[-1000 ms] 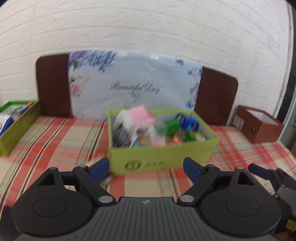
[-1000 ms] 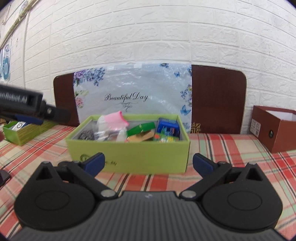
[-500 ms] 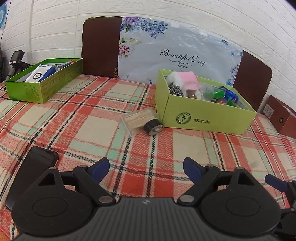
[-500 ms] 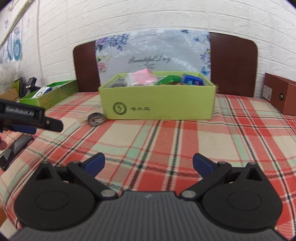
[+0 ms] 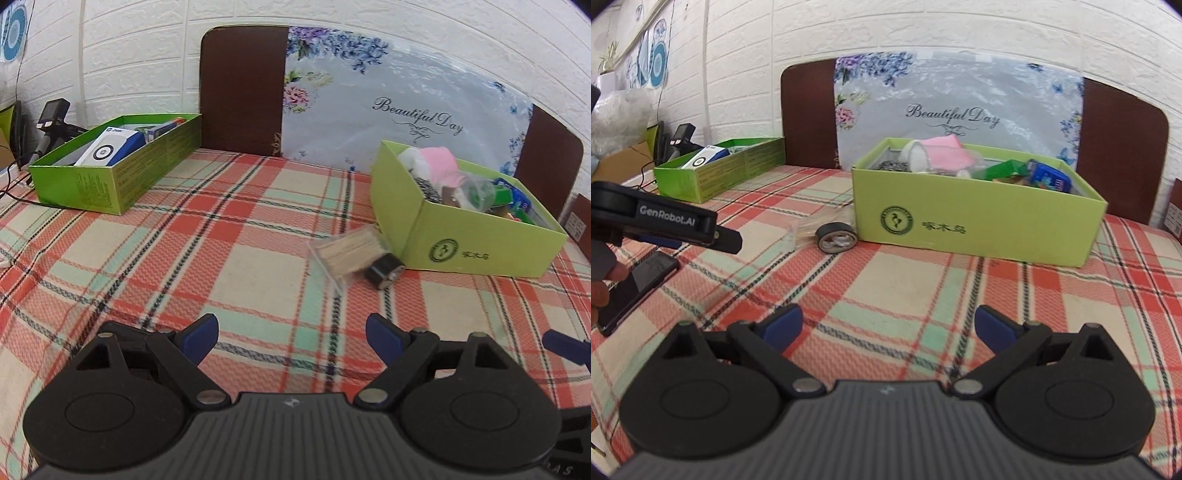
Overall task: Organize objects
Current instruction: 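Move both open tools back toward the toothpick pack and black tape roll, then grasp the toothpick pack with the left tool while the right tool grasps the black tape roll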
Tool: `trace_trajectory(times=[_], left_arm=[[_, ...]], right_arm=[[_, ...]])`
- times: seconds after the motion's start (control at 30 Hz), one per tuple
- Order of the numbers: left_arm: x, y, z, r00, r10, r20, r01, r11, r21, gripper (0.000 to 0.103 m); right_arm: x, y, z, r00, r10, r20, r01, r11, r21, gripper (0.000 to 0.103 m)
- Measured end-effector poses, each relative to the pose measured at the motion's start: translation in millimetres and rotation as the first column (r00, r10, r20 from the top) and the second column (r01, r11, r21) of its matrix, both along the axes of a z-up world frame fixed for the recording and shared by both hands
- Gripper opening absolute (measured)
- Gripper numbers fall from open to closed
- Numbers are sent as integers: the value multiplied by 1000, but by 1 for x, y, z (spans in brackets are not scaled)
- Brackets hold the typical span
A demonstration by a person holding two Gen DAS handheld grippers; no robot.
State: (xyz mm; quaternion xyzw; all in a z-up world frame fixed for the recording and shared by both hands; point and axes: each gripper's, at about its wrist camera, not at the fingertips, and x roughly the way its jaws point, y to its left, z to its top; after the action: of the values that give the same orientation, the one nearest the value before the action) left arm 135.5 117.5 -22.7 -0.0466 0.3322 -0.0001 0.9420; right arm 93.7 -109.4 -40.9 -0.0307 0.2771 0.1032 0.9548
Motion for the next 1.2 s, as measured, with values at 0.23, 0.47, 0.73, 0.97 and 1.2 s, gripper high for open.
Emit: trace_trajectory(times=[0.23,0.47,0.73,0.97,1.2], left_arm=[[14,26,-4,999,-40,-2,40,999,-10,90],[17,49,3,994,-105,36,107,991,-75,90],[40,41,5,975,-214,53,217,974,-63,90],[72,18,0,938,-339,76,344,937,-56,90],[128,-25,-19,891,-452,47,450,891,56,90]], right_arm=[[49,32,-4,996,94,-7,-94,995,-24,87],[99,53,-11,983,183,-29,-183,983,-32,74],[135,65,-22,976,216,-40,-218,975,-43,56],[132,64,-27,973,227,-49,-229,972,-59,42],[94,29,-21,978,196,-69,-198,980,-19,17]])
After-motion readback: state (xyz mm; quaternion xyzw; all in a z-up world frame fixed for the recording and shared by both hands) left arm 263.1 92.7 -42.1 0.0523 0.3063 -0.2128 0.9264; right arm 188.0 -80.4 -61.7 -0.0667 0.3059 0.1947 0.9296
